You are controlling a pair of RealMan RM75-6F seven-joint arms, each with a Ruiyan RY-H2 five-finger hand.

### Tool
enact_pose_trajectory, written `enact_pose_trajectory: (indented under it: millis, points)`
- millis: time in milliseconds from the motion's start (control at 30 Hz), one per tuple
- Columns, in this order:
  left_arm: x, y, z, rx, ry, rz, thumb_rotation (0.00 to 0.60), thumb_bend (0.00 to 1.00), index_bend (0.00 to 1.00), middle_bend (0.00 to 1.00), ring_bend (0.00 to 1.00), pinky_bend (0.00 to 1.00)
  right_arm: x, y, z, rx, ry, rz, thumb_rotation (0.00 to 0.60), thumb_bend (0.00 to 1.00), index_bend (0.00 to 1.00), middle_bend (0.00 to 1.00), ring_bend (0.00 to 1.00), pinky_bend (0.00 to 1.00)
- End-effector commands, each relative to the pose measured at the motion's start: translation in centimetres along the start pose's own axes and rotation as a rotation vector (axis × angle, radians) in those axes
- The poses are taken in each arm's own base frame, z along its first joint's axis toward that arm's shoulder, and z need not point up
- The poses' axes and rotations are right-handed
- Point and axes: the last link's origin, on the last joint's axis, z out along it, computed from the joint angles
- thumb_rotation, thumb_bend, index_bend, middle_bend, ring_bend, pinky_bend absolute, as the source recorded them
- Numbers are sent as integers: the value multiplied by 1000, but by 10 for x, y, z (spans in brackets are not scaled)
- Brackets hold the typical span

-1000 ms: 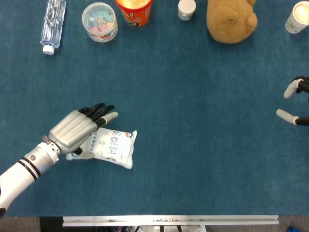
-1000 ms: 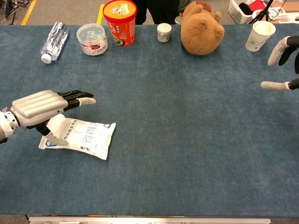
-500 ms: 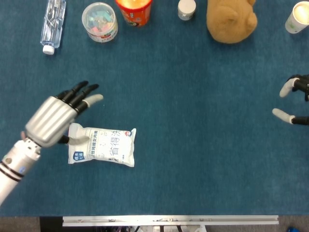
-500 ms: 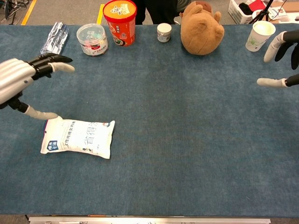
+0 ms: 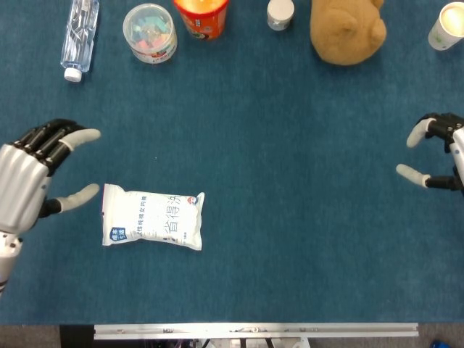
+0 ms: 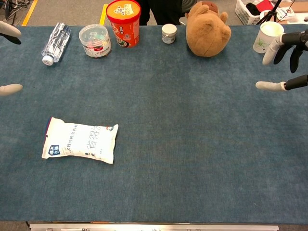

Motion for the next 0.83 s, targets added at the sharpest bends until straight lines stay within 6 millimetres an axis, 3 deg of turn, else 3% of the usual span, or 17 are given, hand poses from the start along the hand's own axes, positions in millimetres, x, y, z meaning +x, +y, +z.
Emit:
enact_pose_trajectory:
  millis: [33, 200, 567, 833]
  points:
    - [10, 1, -7, 58, 12, -2, 600, 0, 282, 393, 294, 455, -2, 0, -1, -7, 5, 18, 600, 0, 576, 548, 501, 652]
    - [19, -3, -16, 117, 96, -1, 600, 0, 287, 391, 294, 455, -8, 5, -3, -32, 5, 44, 600, 0, 576, 548, 501, 652]
    - [27, -37, -32, 240, 210, -51, 600, 0, 306, 395, 292, 455, -15, 9, -1, -41, -20, 30, 600, 0, 576, 548, 501, 652]
    - [15, -44, -34, 269, 166, -40, 600, 0, 307, 395, 292, 455, -13, 11, -1, -45, -15, 35, 600, 0, 577, 548, 501, 652]
